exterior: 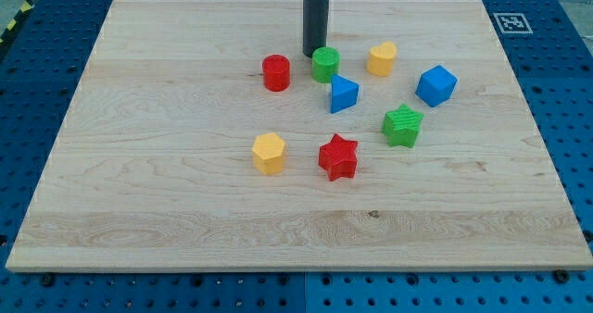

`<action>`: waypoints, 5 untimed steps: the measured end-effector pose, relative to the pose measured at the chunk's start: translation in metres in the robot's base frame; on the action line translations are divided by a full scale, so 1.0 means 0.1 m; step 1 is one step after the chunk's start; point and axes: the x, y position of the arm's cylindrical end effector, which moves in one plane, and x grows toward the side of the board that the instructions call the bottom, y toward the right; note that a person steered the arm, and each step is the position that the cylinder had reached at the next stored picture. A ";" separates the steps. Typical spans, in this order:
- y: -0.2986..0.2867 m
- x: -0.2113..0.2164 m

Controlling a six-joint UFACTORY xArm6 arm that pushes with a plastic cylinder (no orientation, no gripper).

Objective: Place the green circle above the blue triangle

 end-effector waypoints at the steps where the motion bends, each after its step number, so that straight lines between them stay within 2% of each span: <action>1: 0.10 0.01; 5: 0.53 0.24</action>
